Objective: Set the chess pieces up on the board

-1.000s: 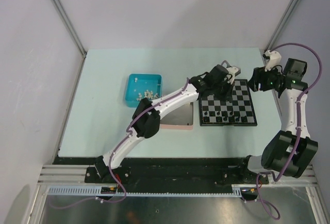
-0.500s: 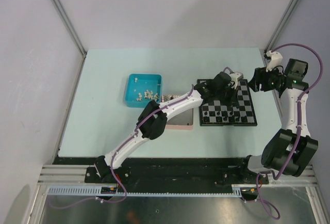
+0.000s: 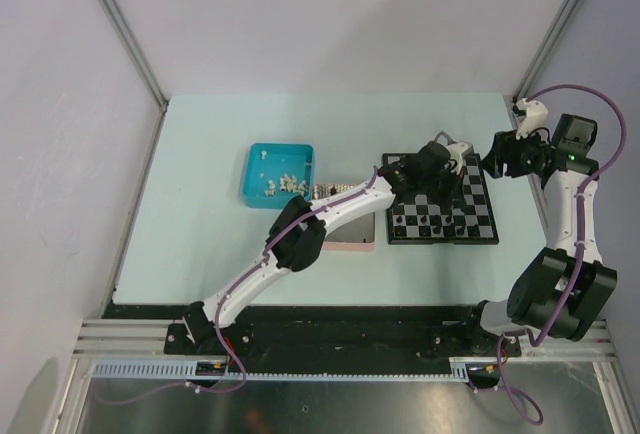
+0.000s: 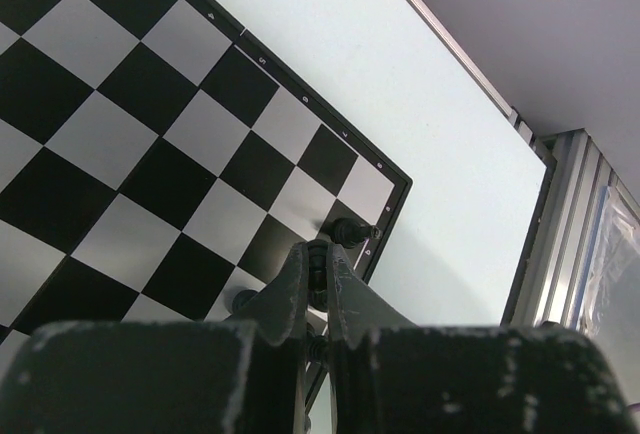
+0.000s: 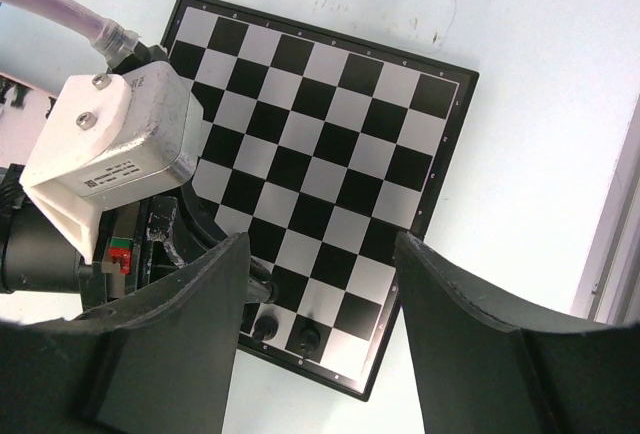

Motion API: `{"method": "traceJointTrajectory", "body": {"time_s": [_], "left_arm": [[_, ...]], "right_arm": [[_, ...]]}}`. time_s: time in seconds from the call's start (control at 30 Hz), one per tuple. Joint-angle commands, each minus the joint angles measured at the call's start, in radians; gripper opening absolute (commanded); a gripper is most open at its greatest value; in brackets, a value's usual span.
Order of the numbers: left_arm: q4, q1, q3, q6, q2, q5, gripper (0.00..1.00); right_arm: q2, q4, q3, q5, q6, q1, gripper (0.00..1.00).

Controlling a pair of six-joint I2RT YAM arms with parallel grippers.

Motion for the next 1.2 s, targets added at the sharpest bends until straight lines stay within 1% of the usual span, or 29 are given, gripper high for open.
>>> {"method": "traceJointTrajectory", "body": {"time_s": [0.0, 0.17, 0.4, 0.53, 0.6, 0.77, 0.93, 1.1, 1.17], "left_arm": [[0.038, -0.011, 0.041, 0.010, 0.004, -0.004, 0.02], [0.035, 0.000, -0.013, 0.064, -0.050, -0.080, 0.02], [-0.020, 0.027, -0.131, 0.176, -0.152, -0.281, 0.01], [-0.063, 0.031, -0.182, 0.236, -0.191, -0.372, 0.01], [-0.068, 0.031, -0.203, 0.263, -0.206, -0.395, 0.01], [-0.079, 0.034, -0.211, 0.286, -0.214, -0.424, 0.02], [-0.095, 0.035, -0.220, 0.300, -0.211, -0.427, 0.05], [-0.103, 0.035, -0.220, 0.294, -0.203, -0.409, 0.09], [-0.103, 0.034, -0.222, 0.288, -0.199, -0.401, 0.10]], "right_arm": [[0.000, 0.004, 0.002, -0.020, -0.008, -0.008, 0.65], [0.000, 0.000, 0.002, -0.026, -0.008, -0.008, 0.64], [0.008, -0.003, 0.002, -0.041, -0.011, -0.006, 0.65], [0.012, -0.006, 0.003, -0.049, -0.011, -0.008, 0.64], [0.011, -0.006, 0.003, -0.053, -0.011, -0.006, 0.64], [0.017, -0.007, 0.003, -0.058, -0.011, -0.008, 0.65], [0.024, -0.013, 0.002, -0.066, -0.014, -0.006, 0.65], [0.027, -0.016, 0.002, -0.075, -0.021, 0.001, 0.65], [0.029, -0.018, 0.002, -0.078, -0.022, 0.006, 0.65]]}}
